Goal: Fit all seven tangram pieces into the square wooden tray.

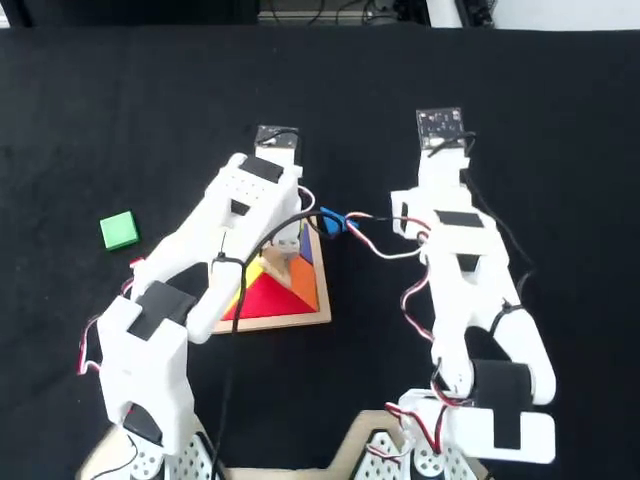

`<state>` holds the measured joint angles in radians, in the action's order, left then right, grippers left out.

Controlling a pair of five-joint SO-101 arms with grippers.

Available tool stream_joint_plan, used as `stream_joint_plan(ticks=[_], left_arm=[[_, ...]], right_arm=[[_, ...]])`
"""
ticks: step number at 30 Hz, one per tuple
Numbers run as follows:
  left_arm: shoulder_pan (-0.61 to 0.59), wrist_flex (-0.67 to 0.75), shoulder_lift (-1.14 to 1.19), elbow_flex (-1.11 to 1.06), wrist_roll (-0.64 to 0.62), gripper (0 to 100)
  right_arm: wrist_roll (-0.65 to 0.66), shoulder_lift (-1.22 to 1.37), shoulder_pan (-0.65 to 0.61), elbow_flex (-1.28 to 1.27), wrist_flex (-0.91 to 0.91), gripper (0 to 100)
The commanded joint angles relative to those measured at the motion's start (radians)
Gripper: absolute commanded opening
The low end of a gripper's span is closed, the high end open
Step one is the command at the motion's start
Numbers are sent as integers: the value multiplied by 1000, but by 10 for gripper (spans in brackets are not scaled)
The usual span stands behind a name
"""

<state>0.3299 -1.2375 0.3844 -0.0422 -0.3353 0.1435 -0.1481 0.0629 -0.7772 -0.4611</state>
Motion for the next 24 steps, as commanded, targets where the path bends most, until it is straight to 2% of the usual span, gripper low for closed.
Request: stream_joint_plan(ticks=[1,6,12,24], left_arm=[[21,5,-15,27,-29,30],[22,-34,-15,35,-41,36],[44,-69,-17,30,-68,153],[74,-74,-17,28,-64,161]], right_arm=[[-3,4,12,68,-29,11],[-3,7,11,70,-29,11],[-3,7,11,70,-29,11],[-3,8,11,70,-29,11]])
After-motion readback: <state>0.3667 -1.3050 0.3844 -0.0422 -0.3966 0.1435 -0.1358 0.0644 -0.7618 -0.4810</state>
